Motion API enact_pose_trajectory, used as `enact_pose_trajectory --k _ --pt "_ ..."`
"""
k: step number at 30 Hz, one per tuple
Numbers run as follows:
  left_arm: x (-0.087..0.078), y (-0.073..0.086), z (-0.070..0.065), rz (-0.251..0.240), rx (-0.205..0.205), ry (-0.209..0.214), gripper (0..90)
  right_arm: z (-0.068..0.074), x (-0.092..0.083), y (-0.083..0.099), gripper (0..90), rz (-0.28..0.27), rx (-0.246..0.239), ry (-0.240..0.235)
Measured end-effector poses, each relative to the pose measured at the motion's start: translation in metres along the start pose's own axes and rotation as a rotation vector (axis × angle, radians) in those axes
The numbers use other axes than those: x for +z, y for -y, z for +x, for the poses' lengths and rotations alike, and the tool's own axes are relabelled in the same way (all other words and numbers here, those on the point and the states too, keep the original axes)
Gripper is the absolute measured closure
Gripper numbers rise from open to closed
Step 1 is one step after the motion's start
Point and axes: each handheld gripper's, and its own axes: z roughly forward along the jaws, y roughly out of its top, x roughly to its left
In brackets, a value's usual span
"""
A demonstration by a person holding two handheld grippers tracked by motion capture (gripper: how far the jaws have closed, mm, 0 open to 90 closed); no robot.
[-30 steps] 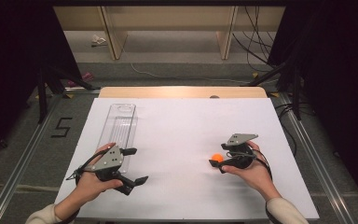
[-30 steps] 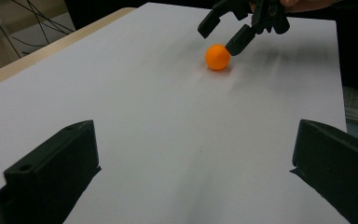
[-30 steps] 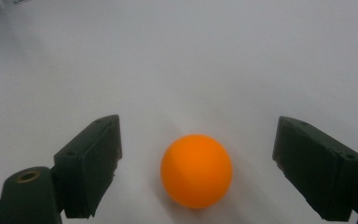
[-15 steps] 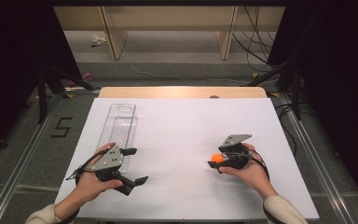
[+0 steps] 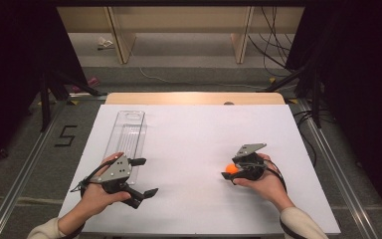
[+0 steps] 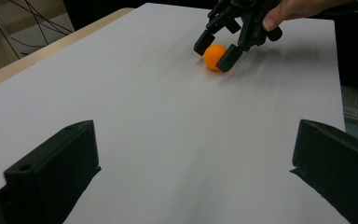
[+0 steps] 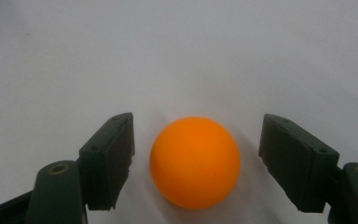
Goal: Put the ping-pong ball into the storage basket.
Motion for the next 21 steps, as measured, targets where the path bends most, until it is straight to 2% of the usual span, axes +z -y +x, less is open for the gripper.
enact_pose_trajectory --k 21 --pt "0.0003 0.0000 -0.0001 0.001 -0.001 0.002 0.0 -0.0006 0.0017 0.0003 31.1 0.008 0.001 -0.002"
